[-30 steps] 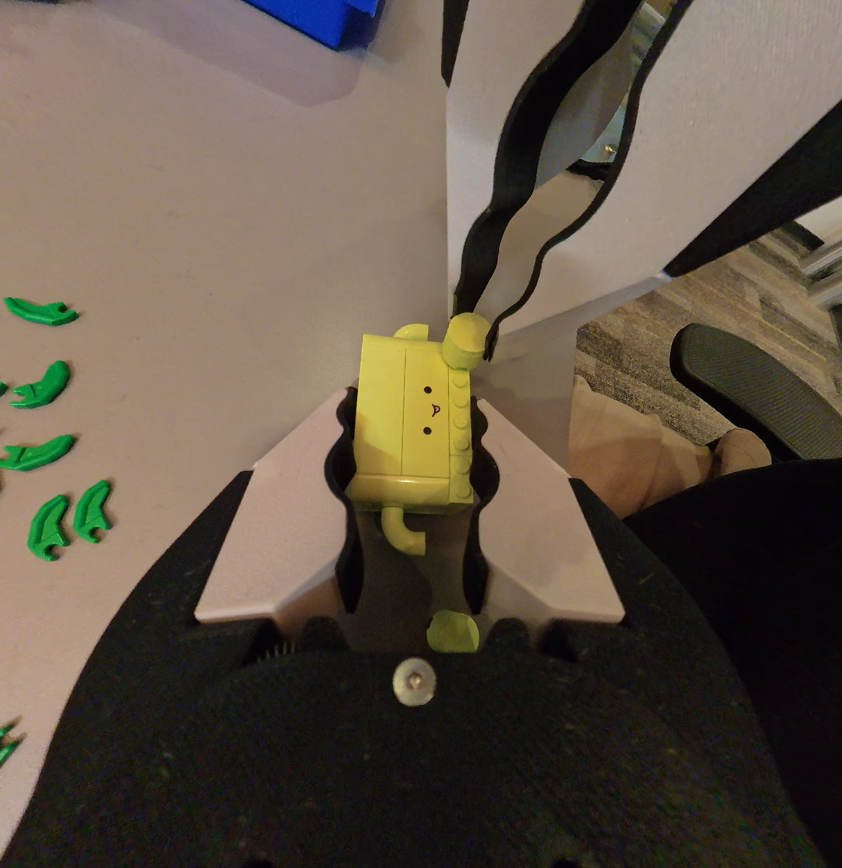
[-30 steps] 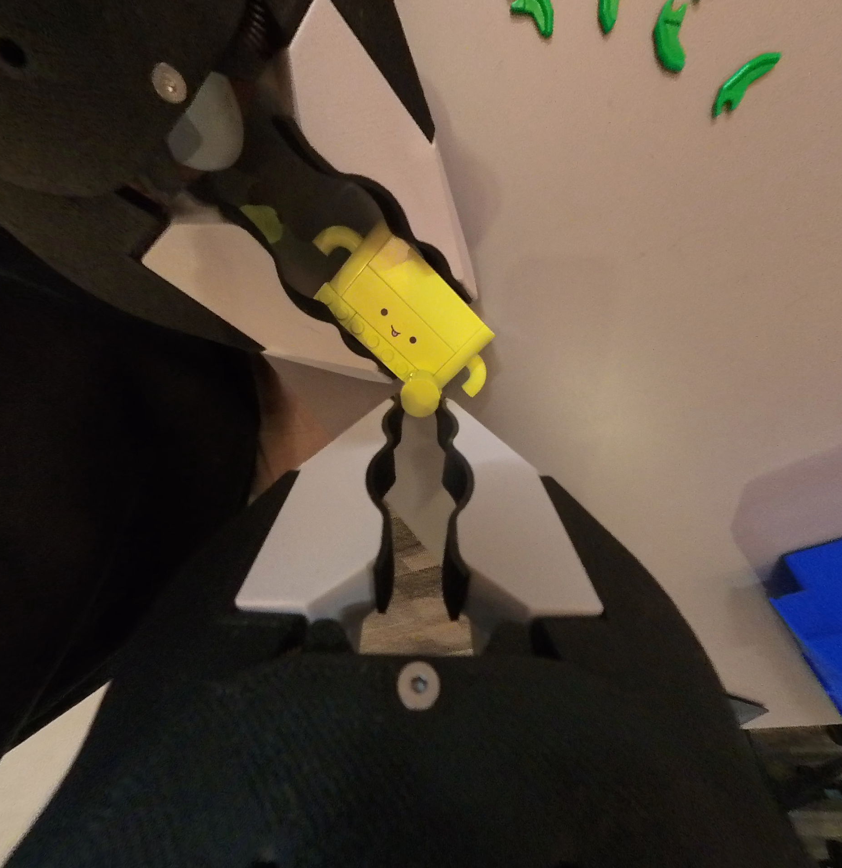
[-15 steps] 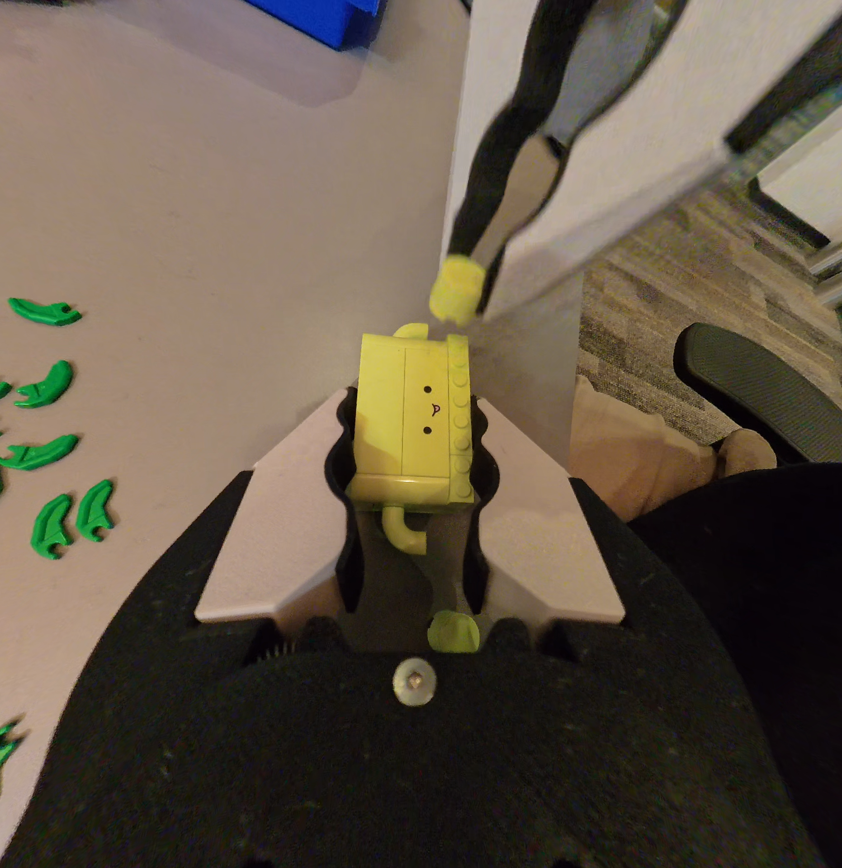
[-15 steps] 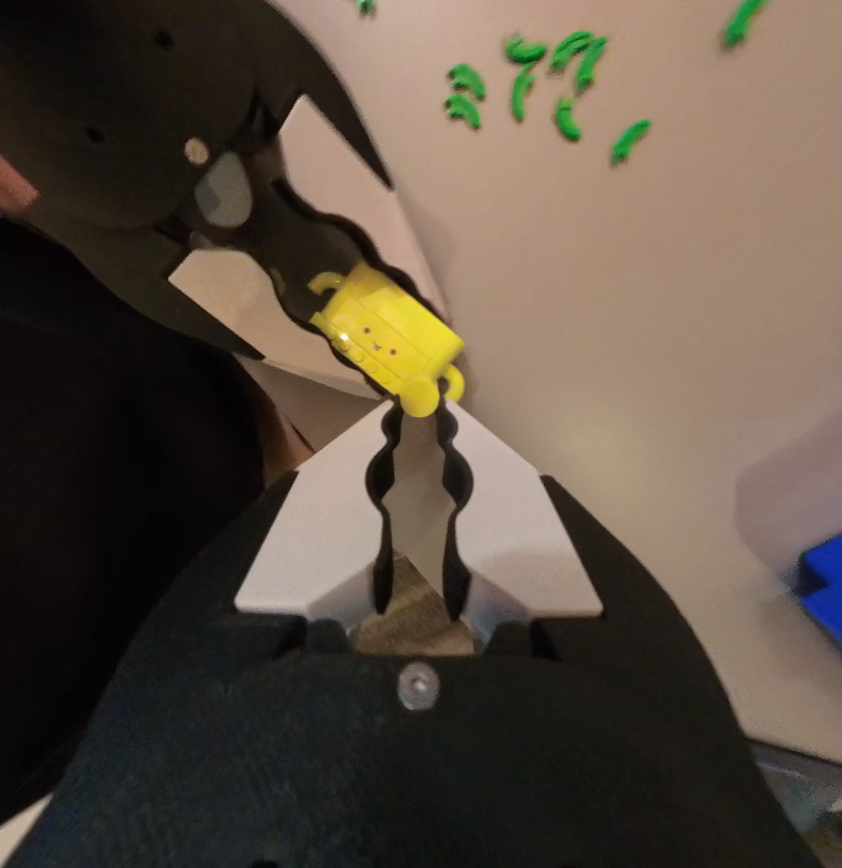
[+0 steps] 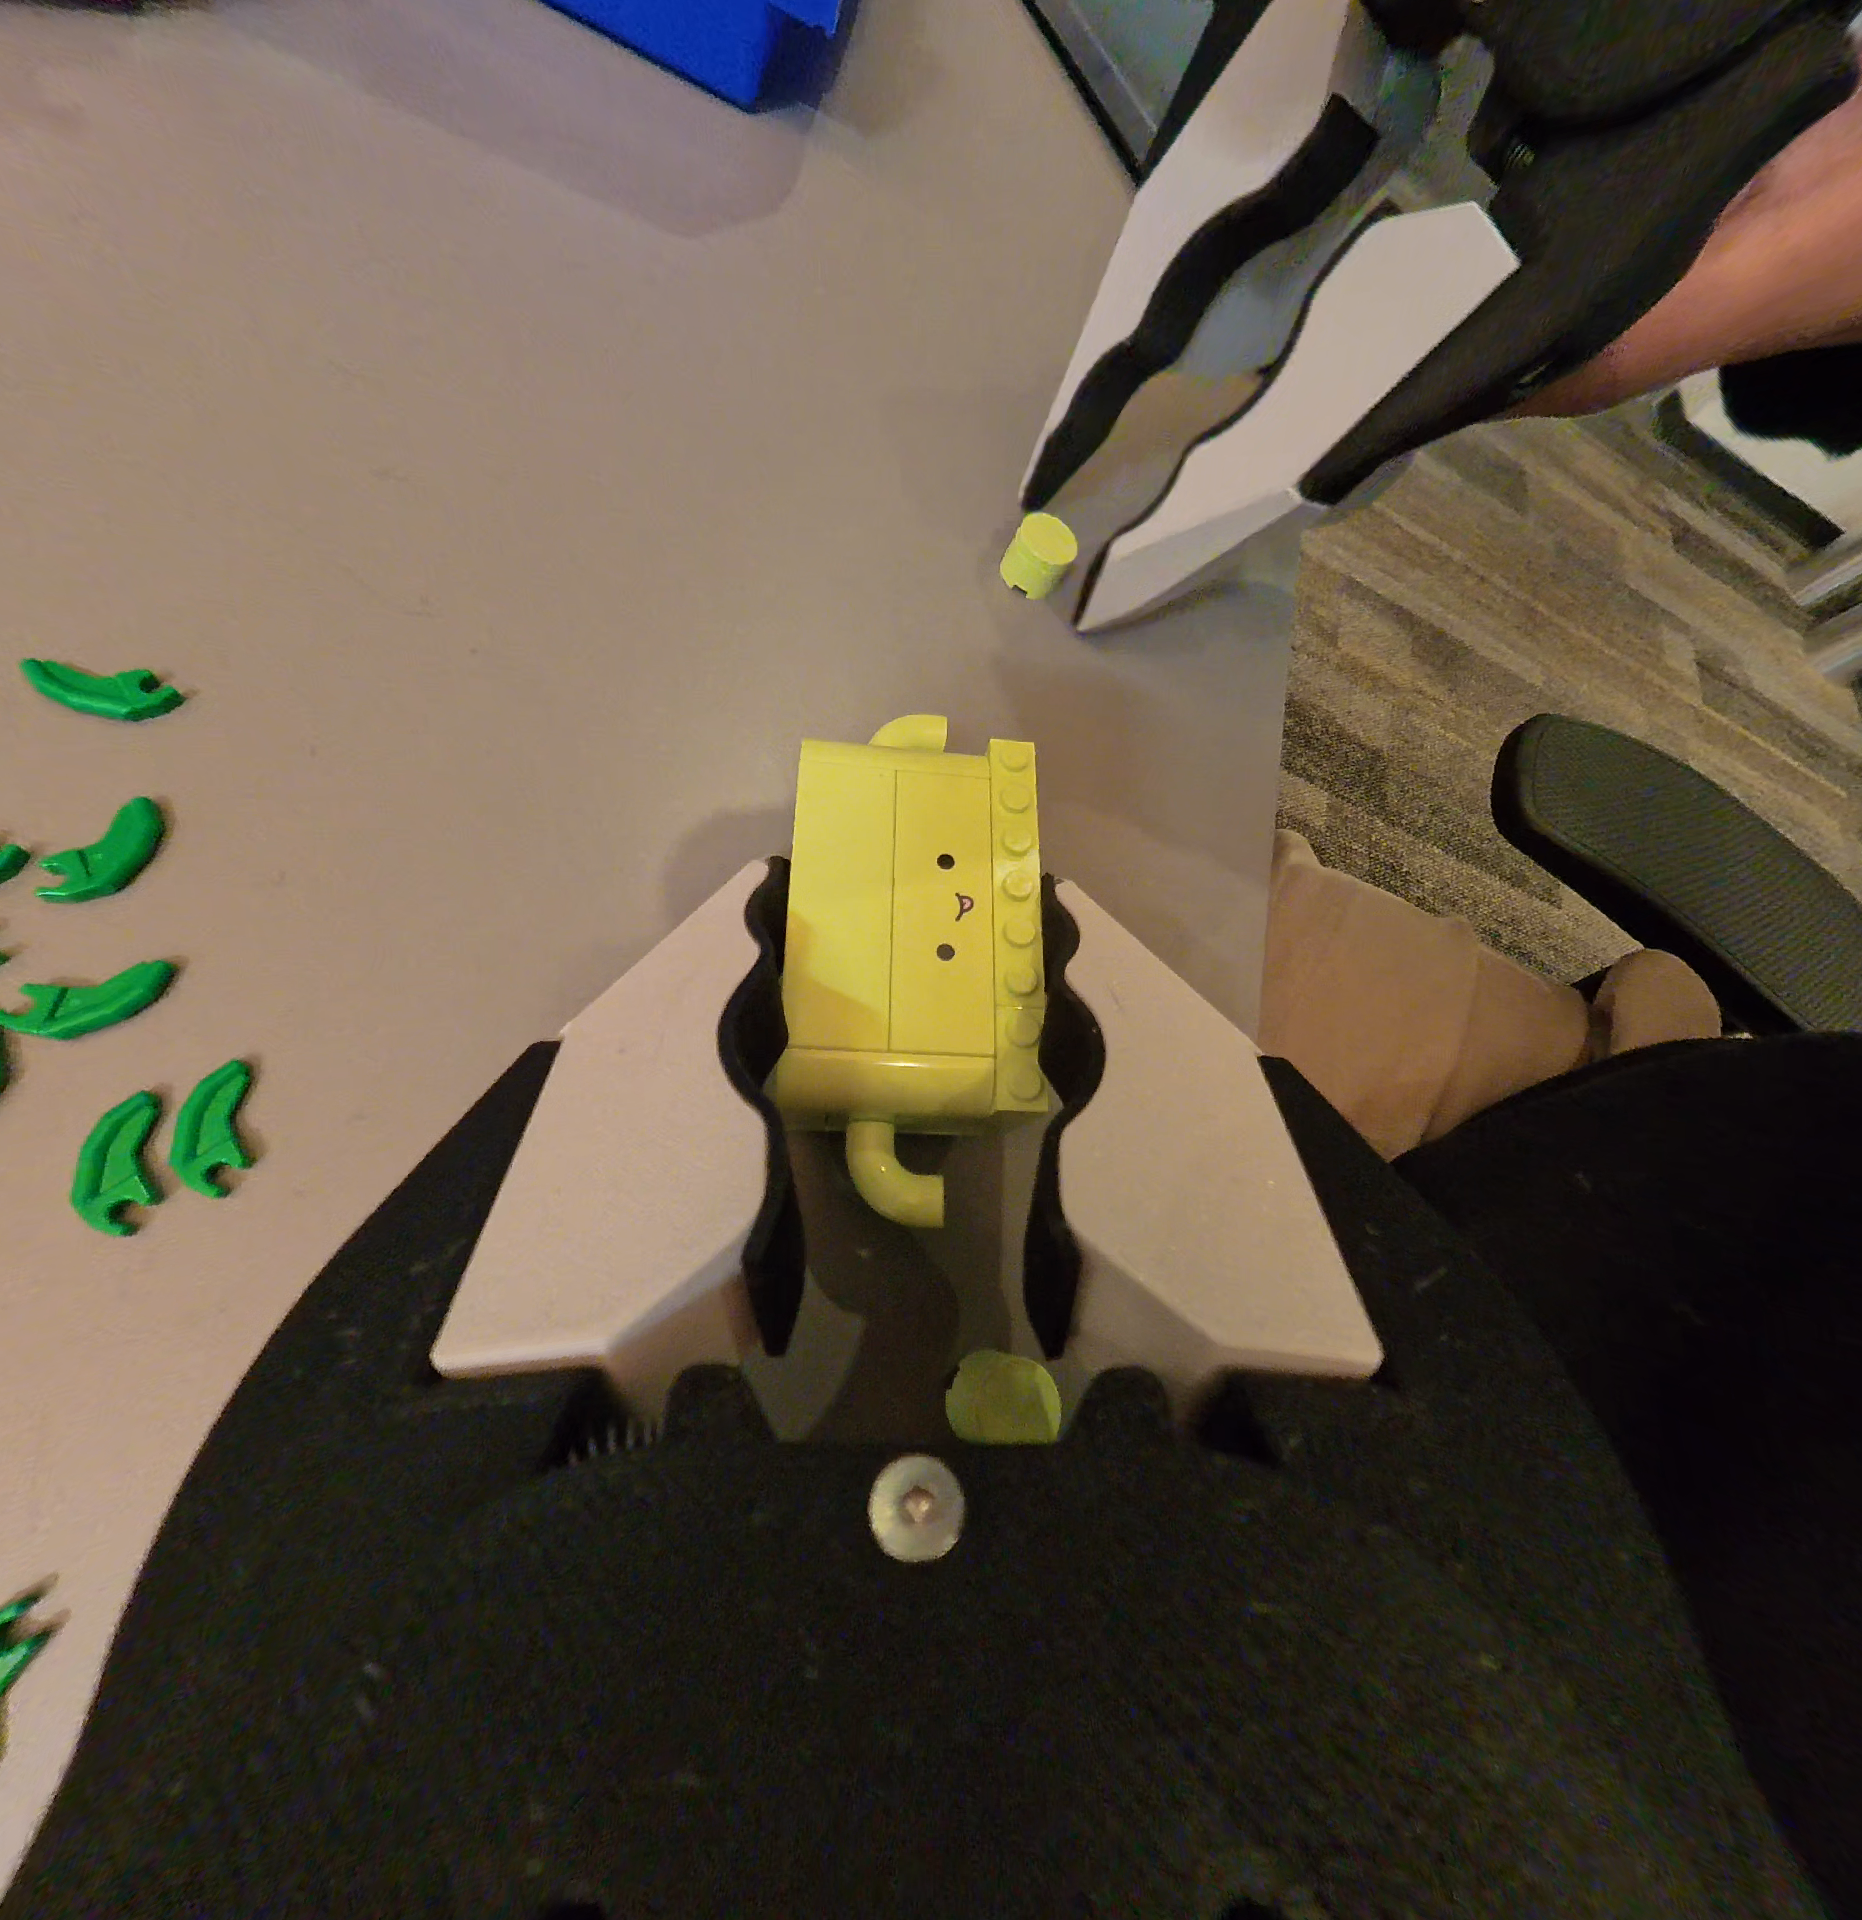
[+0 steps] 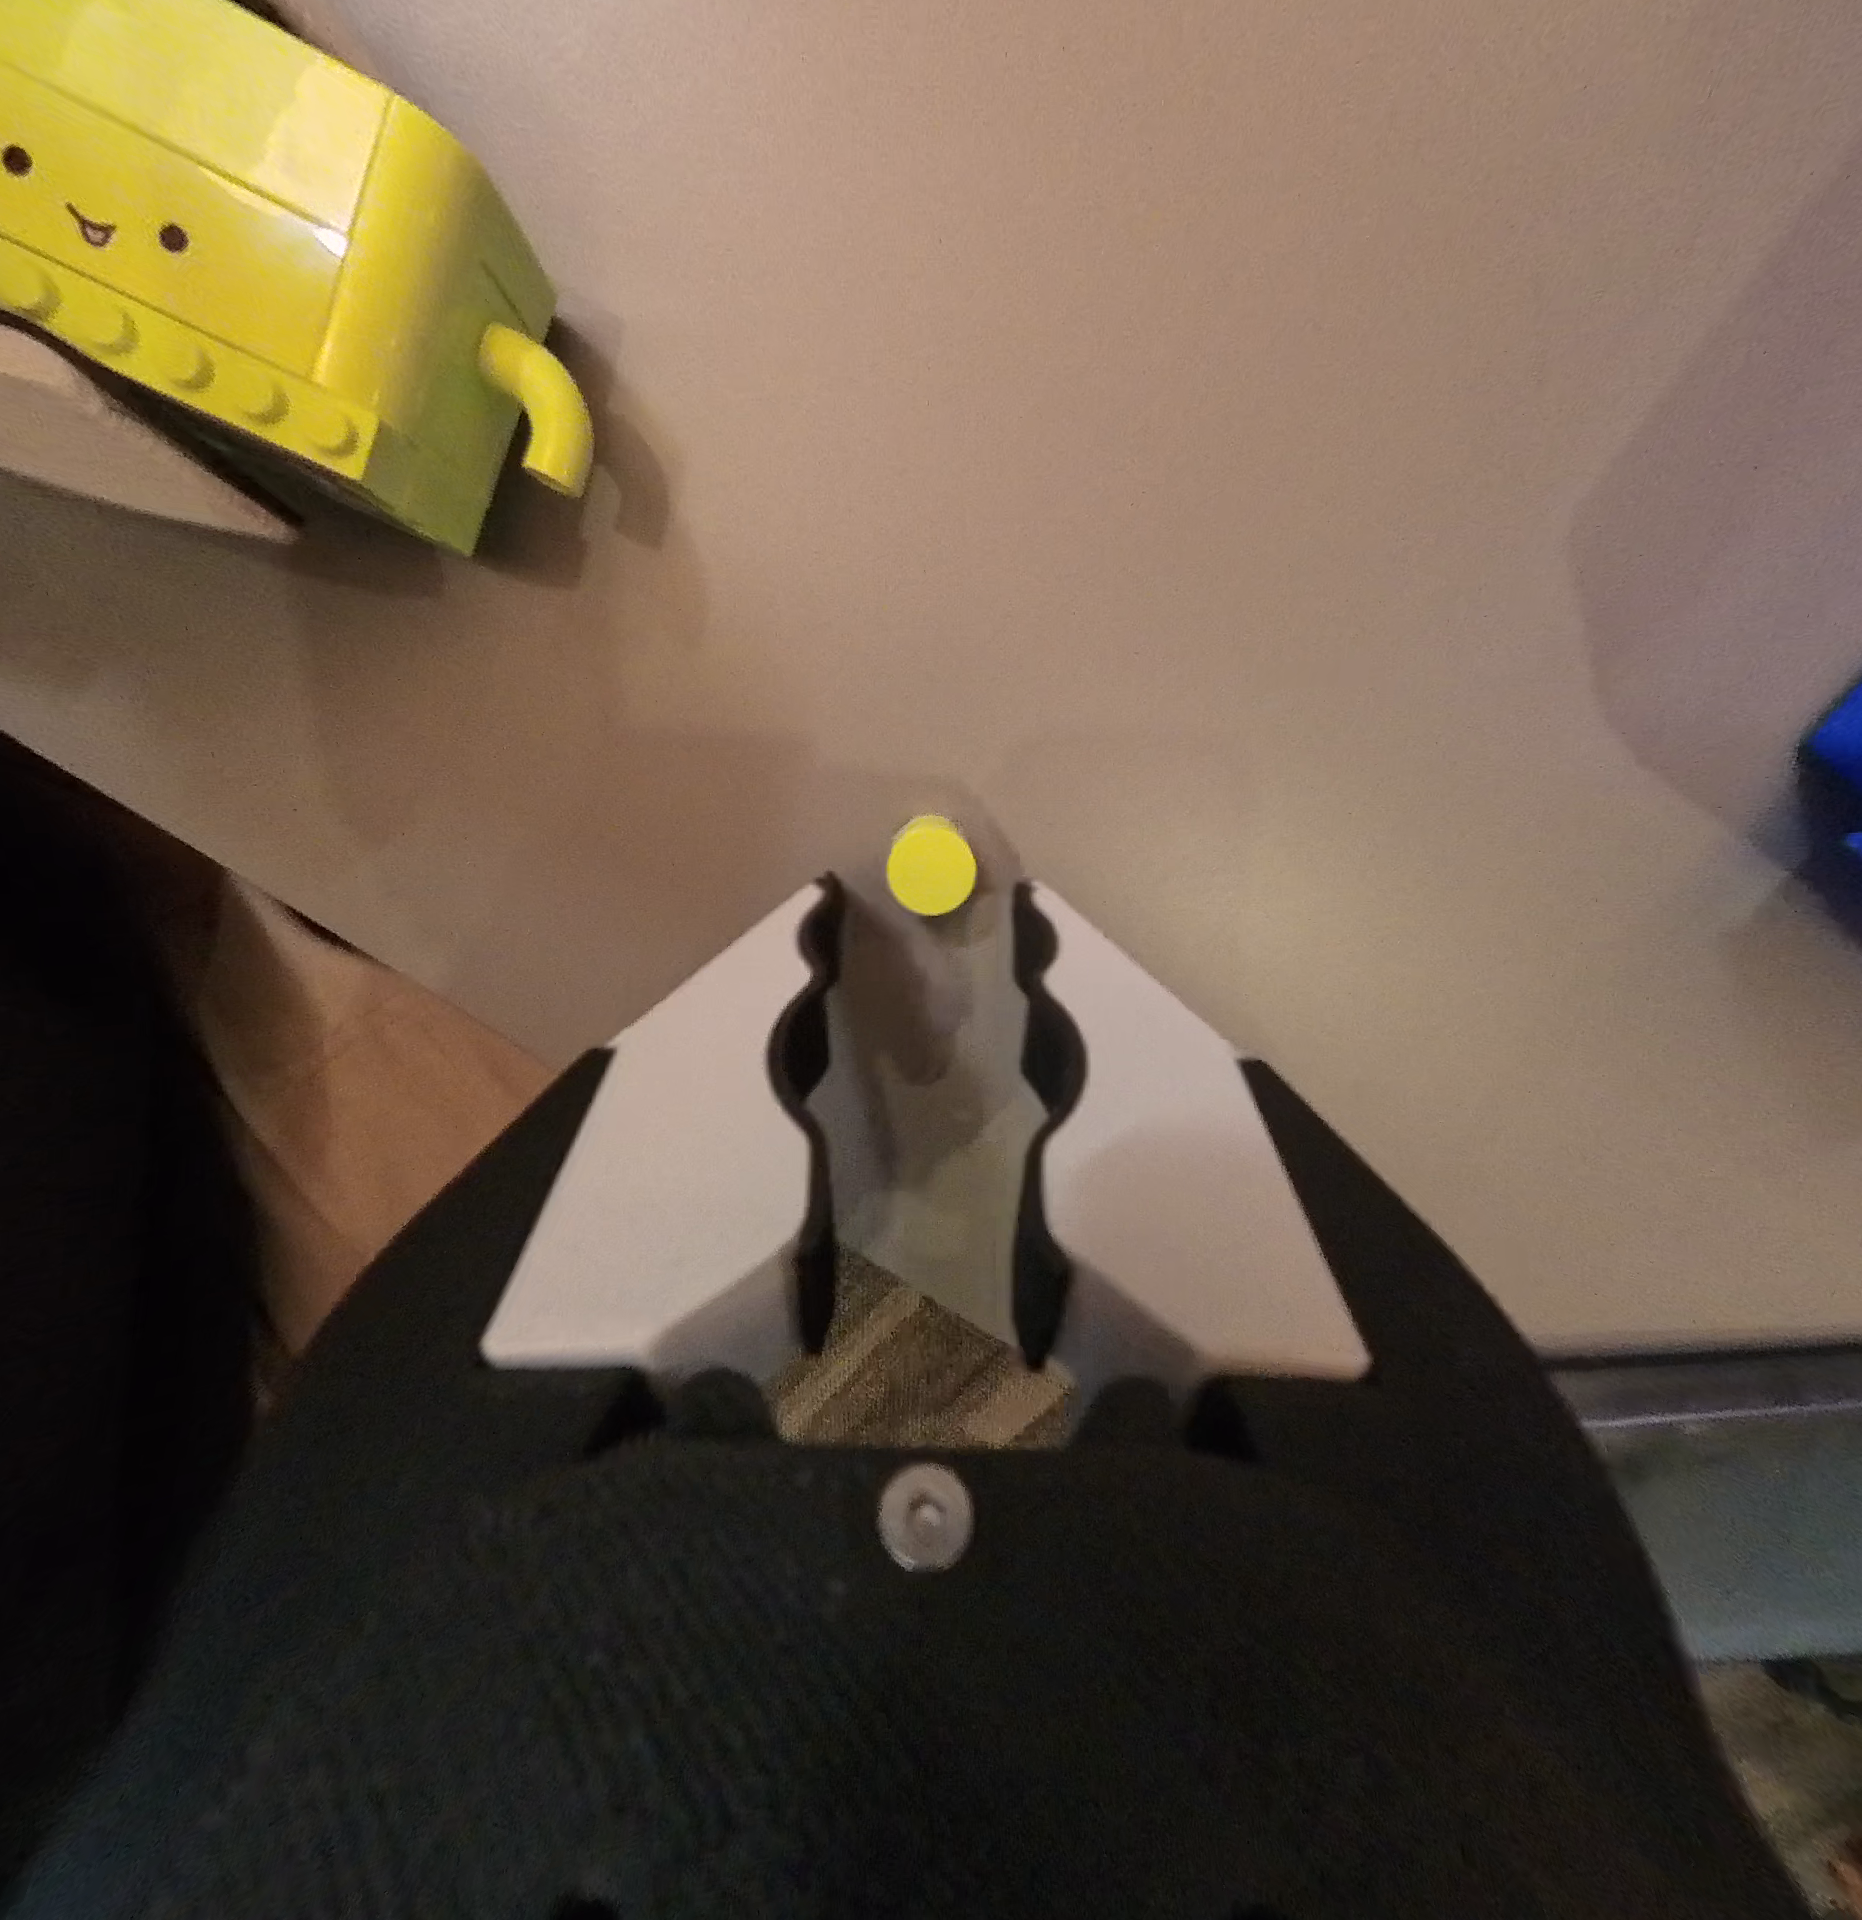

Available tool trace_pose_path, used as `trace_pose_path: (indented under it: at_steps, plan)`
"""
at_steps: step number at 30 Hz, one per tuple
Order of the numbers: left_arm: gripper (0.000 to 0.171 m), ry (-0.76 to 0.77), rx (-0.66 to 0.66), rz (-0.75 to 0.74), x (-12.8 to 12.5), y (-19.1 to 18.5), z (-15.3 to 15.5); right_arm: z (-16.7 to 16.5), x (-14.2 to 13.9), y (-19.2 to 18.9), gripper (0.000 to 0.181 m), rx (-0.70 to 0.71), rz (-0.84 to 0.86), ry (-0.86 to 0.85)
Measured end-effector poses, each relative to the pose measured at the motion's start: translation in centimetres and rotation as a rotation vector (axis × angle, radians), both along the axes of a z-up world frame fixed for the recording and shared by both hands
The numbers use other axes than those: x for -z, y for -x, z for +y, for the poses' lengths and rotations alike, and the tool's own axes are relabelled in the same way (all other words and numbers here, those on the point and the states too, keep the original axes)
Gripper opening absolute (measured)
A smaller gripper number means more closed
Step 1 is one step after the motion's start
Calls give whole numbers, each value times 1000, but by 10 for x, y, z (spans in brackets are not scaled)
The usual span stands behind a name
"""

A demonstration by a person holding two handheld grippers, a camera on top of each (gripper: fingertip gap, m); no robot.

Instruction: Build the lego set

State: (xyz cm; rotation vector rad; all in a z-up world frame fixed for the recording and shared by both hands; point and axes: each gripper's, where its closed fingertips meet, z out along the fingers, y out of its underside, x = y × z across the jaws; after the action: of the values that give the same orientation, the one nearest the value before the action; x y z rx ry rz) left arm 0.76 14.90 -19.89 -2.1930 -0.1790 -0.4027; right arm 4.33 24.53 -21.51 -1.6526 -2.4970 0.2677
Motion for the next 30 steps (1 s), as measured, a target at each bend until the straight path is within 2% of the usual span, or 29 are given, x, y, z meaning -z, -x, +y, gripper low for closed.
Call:
trace_pose_path:
  at_steps: [4, 7, 10, 17, 21, 23, 27, 28, 30]
  plan:
    - [46, 0, 0, 0, 0, 0, 0, -4, -8, 3, 43, -159, 17, -6]
    - [45, 0, 0, 0, 0, 0, 0, -6, -12, 5, 42, -401, 20, -42]
    - [46, 0, 0, 0, 0, 0, 0, -6, -12, 8, 35, -555, -17, -44]
    - [45, 1, -1, 3, 0, 0, 0, -6, -3, 6, 19, -687, -125, -19]
    - [46, 1, -1, 2, 0, 0, 0, -17, -12, 12, 14, -679, -75, 7]
    - [46, 1, 0, 1, 0, 0, 0, -39, -33, 21, 14, -597, 5, 153]
    - [46, 1, 0, -1, 0, 0, 0, -100, -123, 43, 13, -330, 202, 799]
    - [46, 1, 0, -1, 0, 0, 0, -106, -140, 46, 13, -285, 236, 911]
    - [46, 1, 0, -1, 0, 0, 0, -113, -158, 46, 13, -247, 261, 1036]
